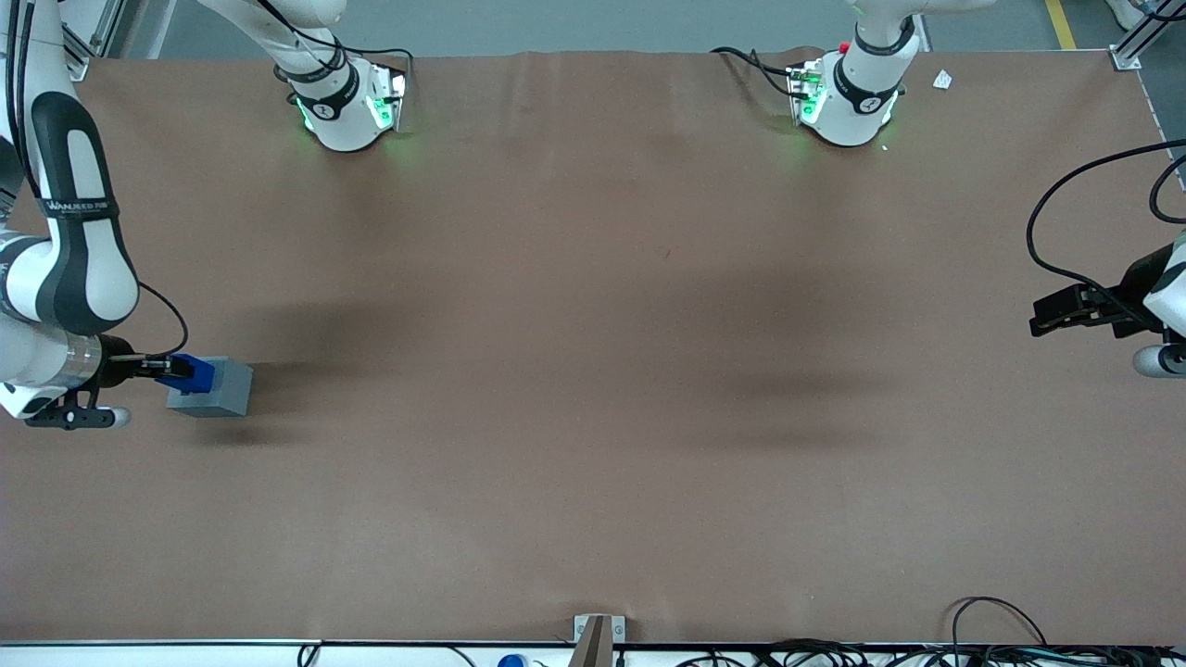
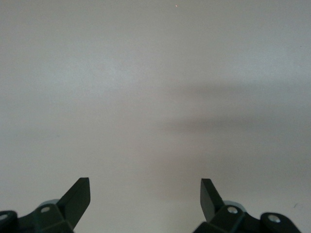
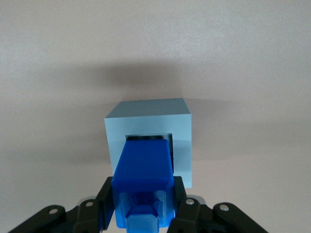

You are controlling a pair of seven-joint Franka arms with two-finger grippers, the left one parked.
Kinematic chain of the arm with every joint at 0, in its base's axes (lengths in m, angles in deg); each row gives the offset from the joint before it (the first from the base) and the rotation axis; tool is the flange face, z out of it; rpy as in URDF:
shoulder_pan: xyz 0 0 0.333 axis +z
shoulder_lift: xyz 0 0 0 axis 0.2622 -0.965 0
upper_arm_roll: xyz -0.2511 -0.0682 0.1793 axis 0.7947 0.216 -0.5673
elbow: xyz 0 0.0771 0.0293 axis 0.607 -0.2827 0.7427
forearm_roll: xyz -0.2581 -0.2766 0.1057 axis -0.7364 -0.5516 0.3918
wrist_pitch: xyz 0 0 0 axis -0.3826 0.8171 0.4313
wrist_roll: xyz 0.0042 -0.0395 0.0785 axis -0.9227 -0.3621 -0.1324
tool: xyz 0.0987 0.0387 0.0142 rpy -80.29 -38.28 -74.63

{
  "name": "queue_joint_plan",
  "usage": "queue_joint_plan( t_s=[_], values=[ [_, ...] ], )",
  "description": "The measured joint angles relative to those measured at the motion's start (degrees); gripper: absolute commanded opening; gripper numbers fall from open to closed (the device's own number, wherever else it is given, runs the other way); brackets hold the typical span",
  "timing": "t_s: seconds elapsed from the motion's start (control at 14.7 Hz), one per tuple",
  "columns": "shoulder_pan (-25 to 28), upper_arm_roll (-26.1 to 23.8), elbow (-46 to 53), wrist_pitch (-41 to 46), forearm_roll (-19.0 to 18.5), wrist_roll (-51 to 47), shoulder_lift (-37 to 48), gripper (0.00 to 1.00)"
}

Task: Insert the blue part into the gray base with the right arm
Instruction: 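Lower the blue part into the gray base's square hole, then open the right gripper to release the blue part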

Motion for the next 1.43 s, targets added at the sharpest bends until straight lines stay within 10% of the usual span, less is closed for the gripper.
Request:
queue_joint_plan(
  t_s=[0.82, 1.02, 1.43],
  values=[
    [-0.02, 0.00, 1.87, -0.46, -0.02, 0.00, -2.52, 0.20],
    [-0.03, 0.00, 1.97, -0.47, -0.01, 0.00, -2.66, 1.00],
    [-0.03, -0.07, 2.46, -0.45, 0.03, -0.01, -2.91, 1.00]
  ],
)
